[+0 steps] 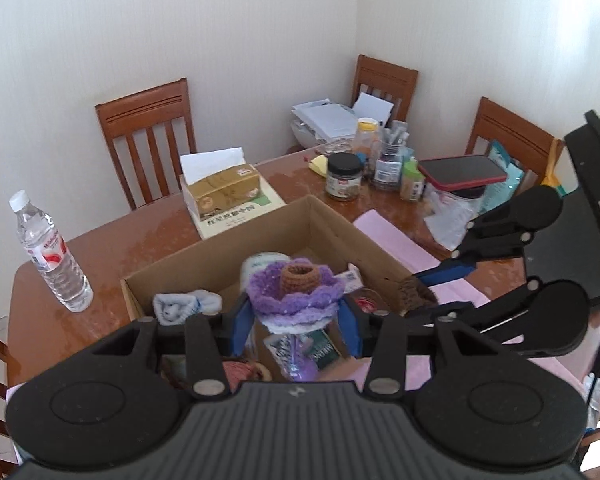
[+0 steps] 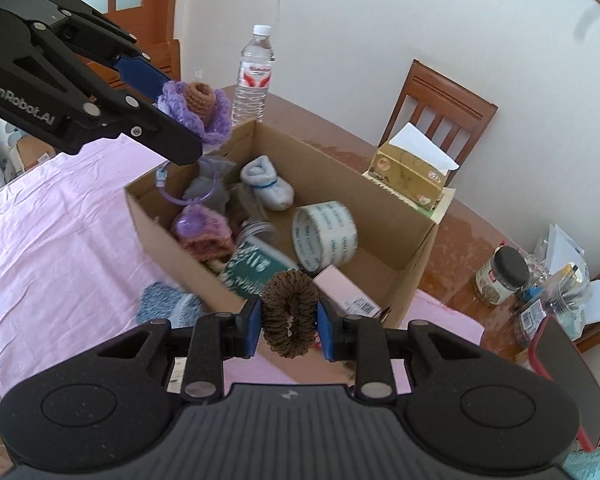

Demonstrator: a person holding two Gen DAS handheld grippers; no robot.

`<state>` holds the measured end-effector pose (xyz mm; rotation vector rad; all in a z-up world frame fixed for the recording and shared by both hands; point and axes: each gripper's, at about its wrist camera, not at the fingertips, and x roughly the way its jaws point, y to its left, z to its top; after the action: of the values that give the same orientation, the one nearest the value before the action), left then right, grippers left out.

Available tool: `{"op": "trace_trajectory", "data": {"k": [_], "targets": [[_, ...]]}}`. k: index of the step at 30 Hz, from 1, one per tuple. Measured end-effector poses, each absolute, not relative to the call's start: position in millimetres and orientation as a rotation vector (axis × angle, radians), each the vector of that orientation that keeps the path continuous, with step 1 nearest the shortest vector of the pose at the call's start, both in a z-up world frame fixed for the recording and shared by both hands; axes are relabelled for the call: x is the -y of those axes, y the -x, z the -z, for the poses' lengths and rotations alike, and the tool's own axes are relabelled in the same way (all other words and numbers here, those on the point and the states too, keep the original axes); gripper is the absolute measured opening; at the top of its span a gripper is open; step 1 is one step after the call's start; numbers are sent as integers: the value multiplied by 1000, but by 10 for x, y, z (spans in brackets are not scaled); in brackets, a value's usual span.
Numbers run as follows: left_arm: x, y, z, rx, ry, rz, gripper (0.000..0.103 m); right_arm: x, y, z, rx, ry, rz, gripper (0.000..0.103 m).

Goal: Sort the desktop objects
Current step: 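Carry the clip and scrunchie into the cardboard box and open both tools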

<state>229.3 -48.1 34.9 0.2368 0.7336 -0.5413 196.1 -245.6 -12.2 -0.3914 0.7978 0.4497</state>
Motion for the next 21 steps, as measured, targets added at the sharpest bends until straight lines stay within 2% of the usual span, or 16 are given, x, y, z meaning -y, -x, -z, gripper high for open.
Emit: {"op": "trace_trajectory", "data": {"k": [3, 4, 5, 7, 21], "targets": [[463, -2408, -269, -753, -247, 516, 47, 2477, -2071, 137, -806, 392, -440, 34], [459, -2439, -240, -759, -253, 497, 55, 2486, -2108, 146, -811, 391, -437, 34], [450, -2476, -206, -770, -259, 479, 68, 2492, -2133, 157, -814, 390, -435, 34], [418, -2513, -163, -773, -253, 463, 80, 2500, -2182, 183, -823, 389, -434, 34], [323, -2499, 69, -858, -254, 514, 89, 2521, -2713, 370, -898, 366, -410, 34]]}}
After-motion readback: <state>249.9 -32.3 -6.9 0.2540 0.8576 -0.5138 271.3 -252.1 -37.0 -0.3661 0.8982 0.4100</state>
